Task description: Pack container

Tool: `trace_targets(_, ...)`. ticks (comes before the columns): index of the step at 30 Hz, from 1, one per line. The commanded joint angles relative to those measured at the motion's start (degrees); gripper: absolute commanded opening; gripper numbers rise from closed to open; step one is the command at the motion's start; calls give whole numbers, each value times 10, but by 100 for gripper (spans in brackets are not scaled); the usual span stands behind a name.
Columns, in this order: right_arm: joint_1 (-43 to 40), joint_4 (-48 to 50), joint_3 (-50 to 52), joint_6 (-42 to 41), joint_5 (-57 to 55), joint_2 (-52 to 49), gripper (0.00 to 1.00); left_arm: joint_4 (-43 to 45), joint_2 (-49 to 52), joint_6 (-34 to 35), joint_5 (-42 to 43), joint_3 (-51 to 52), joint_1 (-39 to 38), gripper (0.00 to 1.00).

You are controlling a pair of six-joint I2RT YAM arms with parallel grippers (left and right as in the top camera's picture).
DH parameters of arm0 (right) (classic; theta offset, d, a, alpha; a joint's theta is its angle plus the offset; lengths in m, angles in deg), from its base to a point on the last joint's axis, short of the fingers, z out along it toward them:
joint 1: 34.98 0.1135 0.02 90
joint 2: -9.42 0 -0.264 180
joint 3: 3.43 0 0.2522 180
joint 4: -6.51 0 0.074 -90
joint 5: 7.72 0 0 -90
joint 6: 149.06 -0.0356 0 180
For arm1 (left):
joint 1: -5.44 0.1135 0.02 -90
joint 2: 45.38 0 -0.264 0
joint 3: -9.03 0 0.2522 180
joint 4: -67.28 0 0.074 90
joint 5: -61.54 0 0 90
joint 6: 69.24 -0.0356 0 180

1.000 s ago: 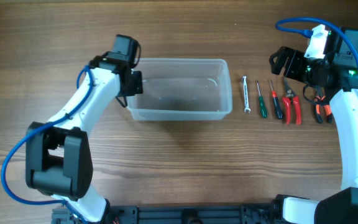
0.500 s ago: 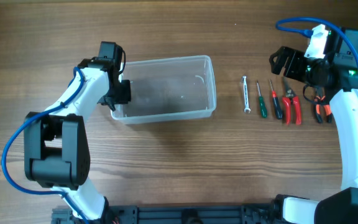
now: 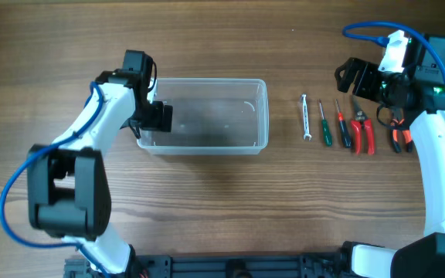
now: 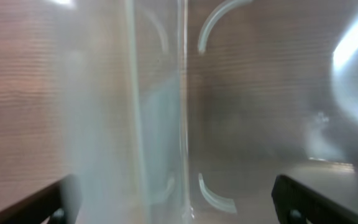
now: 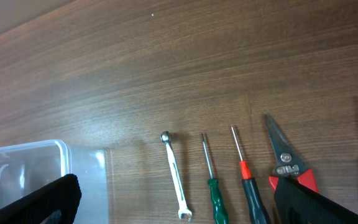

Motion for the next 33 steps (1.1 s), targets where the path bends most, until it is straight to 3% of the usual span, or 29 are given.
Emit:
trace_targets(1,-1,0,-13,-1,-8,-4,100,-78,-102,12,7,-94,-9,100)
trace_targets(8,-1,-3,-9,31,-9,-6,100,-49,-245,19,-142,-144,51,100)
trace_targets(11,-8,-30,-8,43,-136,-30,100,-14,-279,20,-163,-144,132,100)
trace_targets(13,-43,-30,-8,47,-166,-54,100,-13,-283,20,-163,-144,195,100)
trace_targets(18,-183,-17,-8,135,-87,-115,100,-21,-274,20,-158,-144,307,100)
trace_targets(25,-203,-36,-8,183,-120,-164,89,-23,-273,20,-158,-144,334,100)
trace_targets(28,-195,-36,-8,184,-150,-183,73,-23,-273,20,-158,-144,334,100)
trace_targets(33,-194,-36,-8,186,-152,-234,71,-23,-273,20,-158,-144,334,100)
